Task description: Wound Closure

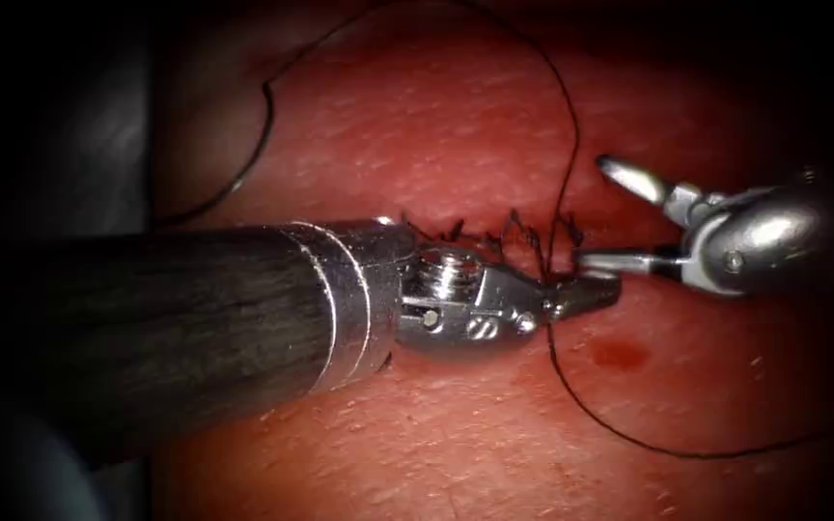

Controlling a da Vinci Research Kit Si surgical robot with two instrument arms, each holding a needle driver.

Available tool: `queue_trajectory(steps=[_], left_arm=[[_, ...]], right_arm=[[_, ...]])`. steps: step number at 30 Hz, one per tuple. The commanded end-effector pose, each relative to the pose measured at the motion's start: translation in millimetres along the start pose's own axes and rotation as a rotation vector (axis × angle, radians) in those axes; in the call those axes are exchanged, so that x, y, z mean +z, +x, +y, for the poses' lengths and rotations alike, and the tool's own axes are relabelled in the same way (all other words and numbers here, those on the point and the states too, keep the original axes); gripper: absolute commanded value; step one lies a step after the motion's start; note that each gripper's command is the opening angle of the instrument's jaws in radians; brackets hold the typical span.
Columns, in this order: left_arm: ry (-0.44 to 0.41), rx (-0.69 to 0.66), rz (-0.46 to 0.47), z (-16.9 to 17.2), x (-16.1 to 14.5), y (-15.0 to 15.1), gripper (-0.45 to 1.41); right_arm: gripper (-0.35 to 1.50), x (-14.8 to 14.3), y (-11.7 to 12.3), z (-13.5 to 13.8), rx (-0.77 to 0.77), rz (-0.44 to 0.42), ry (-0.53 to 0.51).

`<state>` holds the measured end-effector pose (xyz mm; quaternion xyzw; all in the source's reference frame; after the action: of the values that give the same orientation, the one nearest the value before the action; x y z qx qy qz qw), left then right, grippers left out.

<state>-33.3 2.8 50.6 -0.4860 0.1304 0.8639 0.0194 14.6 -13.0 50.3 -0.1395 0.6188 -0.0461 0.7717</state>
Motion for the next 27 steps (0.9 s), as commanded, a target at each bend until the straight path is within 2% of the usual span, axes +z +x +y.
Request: queue_trajectory(steps=[1,9,27], left_arm=[[-0.001,-0.001,0.002,0.4,0.8,-0.2,-0.45],[-0.003,0.0,0.006,0.4,0.7,-0.1,-0.45],[-0.017,0.006,0.026,-0.4,-0.3,-0.6,-0.45]], right_arm=[[1.07,1.4,-0.1,-1.4,-0.007,0.005,-0.002],[1.07,1.5,-1.1,-2.7,-0.024,0.035,0.024],[1.07,-0.8,-2.1,-2.1,-0.03,0.058,0.038]])
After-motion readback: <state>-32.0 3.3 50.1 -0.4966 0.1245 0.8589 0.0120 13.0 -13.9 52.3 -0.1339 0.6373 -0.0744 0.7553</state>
